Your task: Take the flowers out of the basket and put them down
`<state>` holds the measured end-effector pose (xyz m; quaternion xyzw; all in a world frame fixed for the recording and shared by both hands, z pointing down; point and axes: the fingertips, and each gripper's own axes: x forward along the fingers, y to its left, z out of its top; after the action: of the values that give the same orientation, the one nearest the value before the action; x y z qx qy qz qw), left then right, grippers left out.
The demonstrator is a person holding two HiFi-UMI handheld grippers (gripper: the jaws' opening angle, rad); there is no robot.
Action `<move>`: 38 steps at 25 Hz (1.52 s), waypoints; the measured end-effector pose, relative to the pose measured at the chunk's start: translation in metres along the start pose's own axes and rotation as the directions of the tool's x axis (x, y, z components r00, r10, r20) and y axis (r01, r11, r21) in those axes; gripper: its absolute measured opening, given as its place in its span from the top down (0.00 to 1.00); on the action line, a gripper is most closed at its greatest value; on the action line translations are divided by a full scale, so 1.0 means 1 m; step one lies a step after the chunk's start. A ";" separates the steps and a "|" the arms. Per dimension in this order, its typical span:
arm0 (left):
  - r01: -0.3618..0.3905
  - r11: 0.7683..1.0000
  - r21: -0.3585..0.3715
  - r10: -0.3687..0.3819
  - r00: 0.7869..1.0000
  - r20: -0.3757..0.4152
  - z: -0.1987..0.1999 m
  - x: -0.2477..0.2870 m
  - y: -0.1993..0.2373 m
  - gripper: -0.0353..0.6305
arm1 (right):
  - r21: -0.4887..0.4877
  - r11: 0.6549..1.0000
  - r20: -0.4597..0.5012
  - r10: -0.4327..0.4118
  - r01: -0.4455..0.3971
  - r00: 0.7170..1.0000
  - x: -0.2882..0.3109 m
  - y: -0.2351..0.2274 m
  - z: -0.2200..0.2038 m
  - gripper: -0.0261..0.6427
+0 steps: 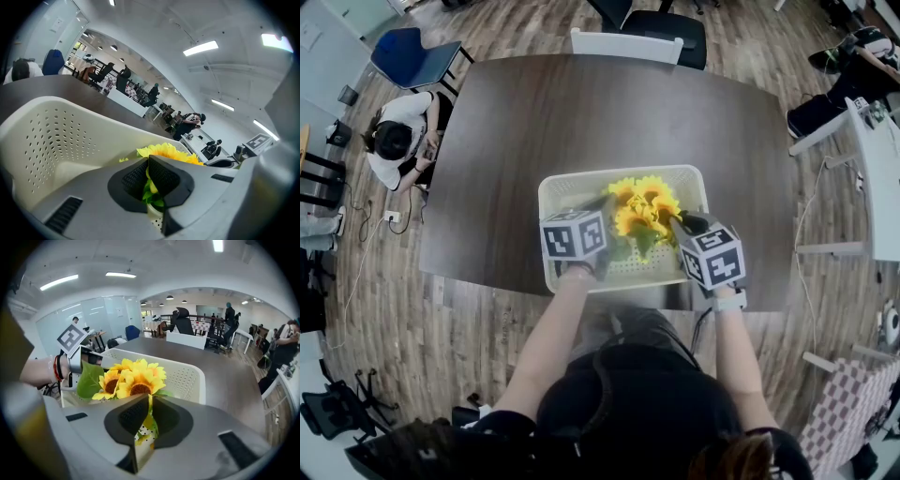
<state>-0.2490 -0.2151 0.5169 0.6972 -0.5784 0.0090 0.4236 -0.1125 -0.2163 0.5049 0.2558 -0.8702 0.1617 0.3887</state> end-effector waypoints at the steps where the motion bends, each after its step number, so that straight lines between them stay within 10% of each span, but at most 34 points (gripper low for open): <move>1: 0.000 1.000 0.000 0.000 1.000 0.001 0.001 0.000 -0.001 0.94 | -0.019 1.000 0.000 -0.007 0.007 1.000 0.000 0.001 0.000 0.92; 38: 0.032 0.998 0.048 -0.039 0.987 0.155 0.013 -0.072 -0.034 0.94 | -0.057 0.997 0.250 -0.035 0.051 0.968 -0.050 0.050 0.030 0.95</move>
<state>-0.2517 -0.1668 0.4530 0.7154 -0.5969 -0.0400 0.3610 -0.1308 -0.1741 0.4434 0.2805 -0.9109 0.0923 0.2881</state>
